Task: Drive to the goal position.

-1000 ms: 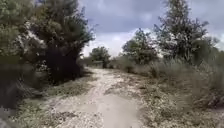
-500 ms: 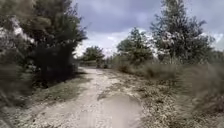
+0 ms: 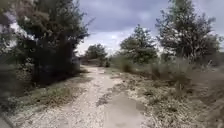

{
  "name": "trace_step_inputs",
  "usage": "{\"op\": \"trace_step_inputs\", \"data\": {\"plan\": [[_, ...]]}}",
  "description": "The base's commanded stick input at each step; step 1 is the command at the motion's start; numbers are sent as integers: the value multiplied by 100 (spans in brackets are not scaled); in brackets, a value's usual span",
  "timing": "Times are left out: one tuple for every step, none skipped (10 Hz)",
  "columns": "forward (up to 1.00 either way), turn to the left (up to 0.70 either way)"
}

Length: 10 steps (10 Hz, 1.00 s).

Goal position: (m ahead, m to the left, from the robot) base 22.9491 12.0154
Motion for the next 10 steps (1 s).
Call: {"op": "trace_step_inputs", "data": {"plan": [[50,1],[50,1],[50,1],[50,1],[50,1],[50,1],[50,1],[50,1],[50,1],[50,1]]}}
